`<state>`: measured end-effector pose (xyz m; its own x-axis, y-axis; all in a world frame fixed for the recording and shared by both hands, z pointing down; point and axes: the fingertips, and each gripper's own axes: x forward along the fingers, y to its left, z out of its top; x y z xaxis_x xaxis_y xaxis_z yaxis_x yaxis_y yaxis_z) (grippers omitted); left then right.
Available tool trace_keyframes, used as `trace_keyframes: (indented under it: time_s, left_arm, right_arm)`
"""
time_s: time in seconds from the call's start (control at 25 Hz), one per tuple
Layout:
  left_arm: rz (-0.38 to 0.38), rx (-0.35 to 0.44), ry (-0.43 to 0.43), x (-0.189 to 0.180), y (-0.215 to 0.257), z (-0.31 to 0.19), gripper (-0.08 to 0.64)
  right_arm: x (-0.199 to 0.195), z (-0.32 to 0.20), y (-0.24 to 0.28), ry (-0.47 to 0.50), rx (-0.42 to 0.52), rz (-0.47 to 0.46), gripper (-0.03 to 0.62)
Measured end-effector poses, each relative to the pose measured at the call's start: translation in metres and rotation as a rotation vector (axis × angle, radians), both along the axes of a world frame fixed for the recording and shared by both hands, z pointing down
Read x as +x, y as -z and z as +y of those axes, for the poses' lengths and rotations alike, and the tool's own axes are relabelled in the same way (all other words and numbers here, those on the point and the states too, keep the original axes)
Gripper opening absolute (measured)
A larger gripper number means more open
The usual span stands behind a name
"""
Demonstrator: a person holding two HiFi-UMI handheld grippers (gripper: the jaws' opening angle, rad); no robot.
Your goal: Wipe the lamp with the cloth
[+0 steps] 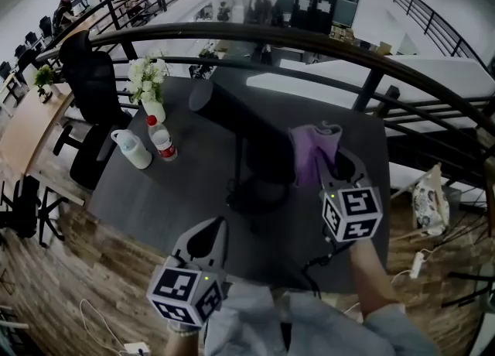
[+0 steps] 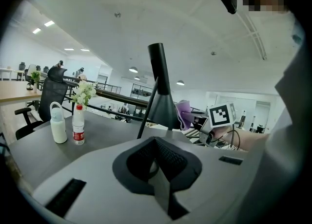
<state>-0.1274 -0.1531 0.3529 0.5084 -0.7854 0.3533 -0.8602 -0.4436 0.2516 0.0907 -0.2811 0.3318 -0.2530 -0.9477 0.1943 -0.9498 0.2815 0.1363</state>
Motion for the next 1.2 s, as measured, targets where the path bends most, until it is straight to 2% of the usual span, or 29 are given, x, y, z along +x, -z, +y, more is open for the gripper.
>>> trace_keyframes:
  time_s: [0.32,0.76,1.2]
  left_arm:
    - [-0.002,0.005,0.018,-0.006,0.001,0.002,0.003]
    - [-0.008,0.030,0.024,-0.008,0.003,-0.003,0.003]
    - [-0.008,0.052,0.046,-0.011,0.009,-0.006,0.003]
  right_arm:
    - [-0.005,-0.014,0.005,0.060,0.011,-0.073,0.089]
    - [-0.055,-0.011,0.073,0.200,0.155,-0.109,0.089]
    - [-0.112,-0.017,0.152,0.396,0.297,-0.140,0.089]
